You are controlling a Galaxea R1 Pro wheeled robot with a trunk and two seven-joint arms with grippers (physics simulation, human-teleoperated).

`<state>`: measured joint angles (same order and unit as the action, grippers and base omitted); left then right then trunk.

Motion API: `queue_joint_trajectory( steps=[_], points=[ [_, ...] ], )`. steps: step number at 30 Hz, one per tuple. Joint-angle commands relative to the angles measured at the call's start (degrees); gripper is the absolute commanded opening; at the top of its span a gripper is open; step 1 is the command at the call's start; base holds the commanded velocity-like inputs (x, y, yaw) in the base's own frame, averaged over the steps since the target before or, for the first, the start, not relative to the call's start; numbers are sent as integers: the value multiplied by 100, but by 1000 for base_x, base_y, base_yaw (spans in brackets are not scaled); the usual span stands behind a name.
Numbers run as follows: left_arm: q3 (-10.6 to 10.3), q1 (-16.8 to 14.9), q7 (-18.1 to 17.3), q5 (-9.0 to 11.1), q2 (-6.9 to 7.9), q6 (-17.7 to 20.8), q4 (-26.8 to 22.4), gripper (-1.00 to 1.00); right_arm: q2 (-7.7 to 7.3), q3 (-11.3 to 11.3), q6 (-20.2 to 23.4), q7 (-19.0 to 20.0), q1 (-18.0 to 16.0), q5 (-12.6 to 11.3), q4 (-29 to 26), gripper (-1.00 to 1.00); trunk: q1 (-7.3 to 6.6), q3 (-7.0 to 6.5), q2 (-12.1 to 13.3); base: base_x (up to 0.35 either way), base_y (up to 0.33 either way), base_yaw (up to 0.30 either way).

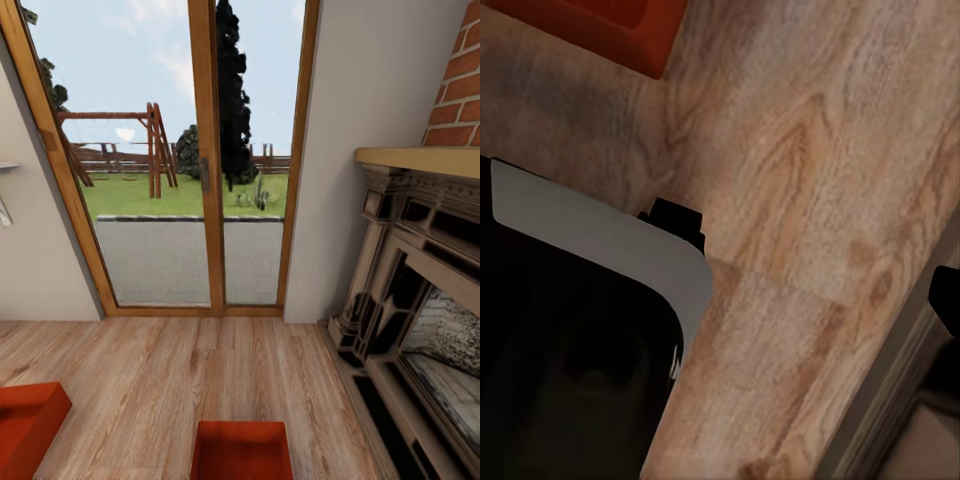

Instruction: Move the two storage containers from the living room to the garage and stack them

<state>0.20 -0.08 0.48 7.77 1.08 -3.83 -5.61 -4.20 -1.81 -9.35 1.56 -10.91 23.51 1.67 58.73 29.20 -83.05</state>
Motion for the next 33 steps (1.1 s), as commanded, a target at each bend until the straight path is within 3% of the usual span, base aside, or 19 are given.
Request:
queue_joint_trajectory(
  steps=[1,33],
  points=[
    [-2,-1,5,41,1,-13,-3,100,-4,-21,-33,11,-8,20,18,100,0,14,-3,0,0,0],
    [-11,-1,5,40,6,-13,-10,100,7,-12,-31,11,-8,31,18,100,0,306,-3,0,0,0]
  ],
)
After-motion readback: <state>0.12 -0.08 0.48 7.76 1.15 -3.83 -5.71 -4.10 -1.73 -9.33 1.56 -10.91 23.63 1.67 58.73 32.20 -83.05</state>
